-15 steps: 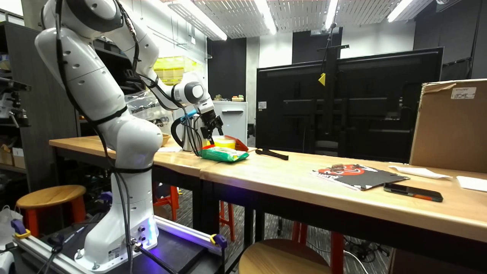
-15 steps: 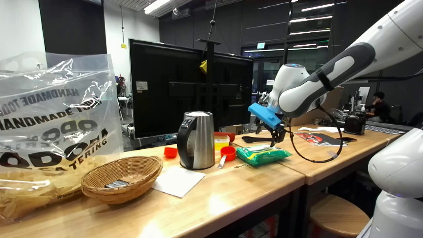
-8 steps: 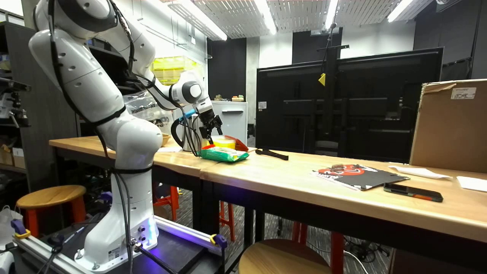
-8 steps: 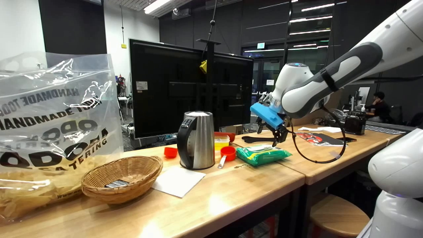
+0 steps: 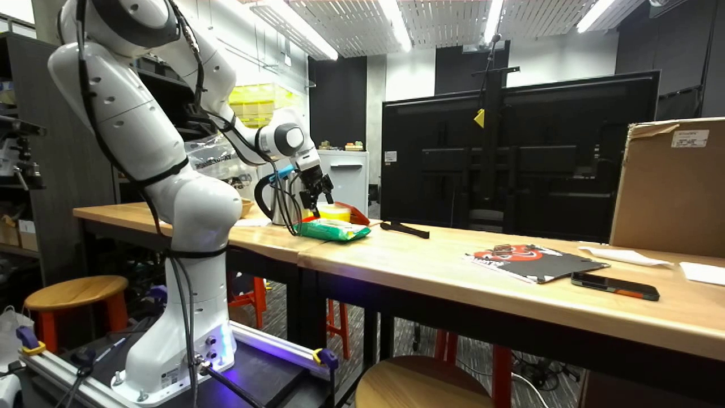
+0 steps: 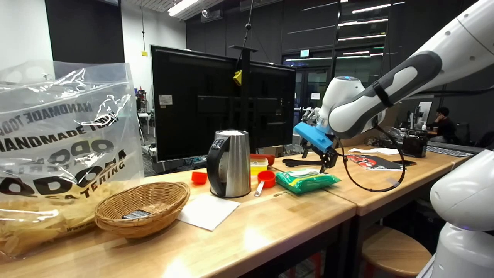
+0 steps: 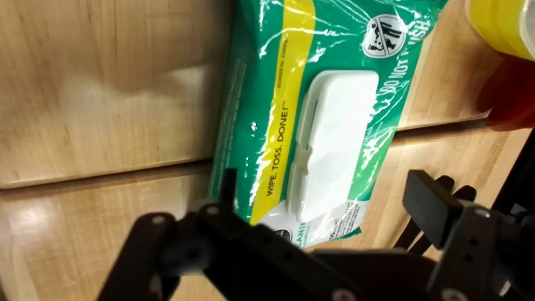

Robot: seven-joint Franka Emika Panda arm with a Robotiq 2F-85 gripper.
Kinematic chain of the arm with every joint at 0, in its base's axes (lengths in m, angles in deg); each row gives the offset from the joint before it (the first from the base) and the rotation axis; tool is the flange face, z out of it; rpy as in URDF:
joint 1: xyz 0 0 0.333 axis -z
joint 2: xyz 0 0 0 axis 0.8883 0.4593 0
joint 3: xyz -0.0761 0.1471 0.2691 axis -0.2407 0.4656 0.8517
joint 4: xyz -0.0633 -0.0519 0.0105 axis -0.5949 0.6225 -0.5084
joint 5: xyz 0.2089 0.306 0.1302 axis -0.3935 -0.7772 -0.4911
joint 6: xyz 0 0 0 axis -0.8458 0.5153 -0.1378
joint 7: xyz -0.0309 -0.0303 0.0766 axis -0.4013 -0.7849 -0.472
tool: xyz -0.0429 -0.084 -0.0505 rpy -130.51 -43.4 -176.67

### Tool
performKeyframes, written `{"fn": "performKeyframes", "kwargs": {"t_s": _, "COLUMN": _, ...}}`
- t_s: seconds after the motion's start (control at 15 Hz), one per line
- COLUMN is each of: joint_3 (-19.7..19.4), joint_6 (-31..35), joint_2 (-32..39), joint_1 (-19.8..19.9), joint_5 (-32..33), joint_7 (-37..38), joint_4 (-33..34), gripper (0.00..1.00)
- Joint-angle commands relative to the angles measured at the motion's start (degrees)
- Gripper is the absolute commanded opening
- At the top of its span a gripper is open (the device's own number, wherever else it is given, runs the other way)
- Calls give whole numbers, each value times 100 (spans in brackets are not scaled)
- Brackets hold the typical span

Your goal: Open the disinfecting wipes pack

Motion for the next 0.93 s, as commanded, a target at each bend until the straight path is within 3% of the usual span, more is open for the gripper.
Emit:
{"fn": "performKeyframes", "kwargs": {"t_s": 0.0, "joint_3": -159, "joint_6": 135, "joint_2": 188, "joint_1": -1, "joint_5": -74, "joint_7": -273, "joint_4": 39, "gripper": 100}}
{"fn": "performKeyframes", "kwargs": {"t_s": 0.87, "joint_3": -307, "joint_6": 396, "joint_2": 682, "joint_1": 33, "joint_5": -73, "joint_7": -686, "joint_4": 348, "gripper": 100}}
